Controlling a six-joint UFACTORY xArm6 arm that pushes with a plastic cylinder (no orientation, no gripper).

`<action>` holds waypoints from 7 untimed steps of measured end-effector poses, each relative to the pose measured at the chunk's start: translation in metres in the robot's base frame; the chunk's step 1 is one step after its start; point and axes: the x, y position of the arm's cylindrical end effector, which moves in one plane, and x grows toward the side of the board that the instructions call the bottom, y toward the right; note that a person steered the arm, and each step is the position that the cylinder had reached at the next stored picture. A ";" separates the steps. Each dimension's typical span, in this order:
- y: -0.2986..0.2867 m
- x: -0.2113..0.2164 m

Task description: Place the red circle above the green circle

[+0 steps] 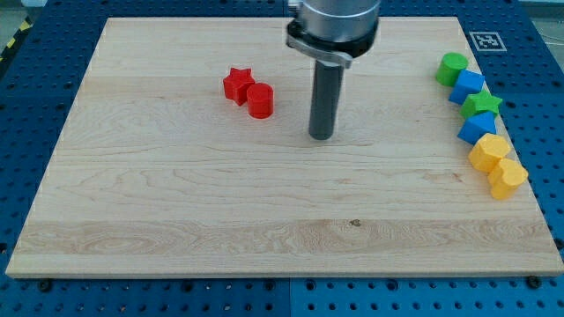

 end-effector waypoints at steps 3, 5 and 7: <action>-0.100 -0.037; -0.051 -0.048; -0.037 -0.080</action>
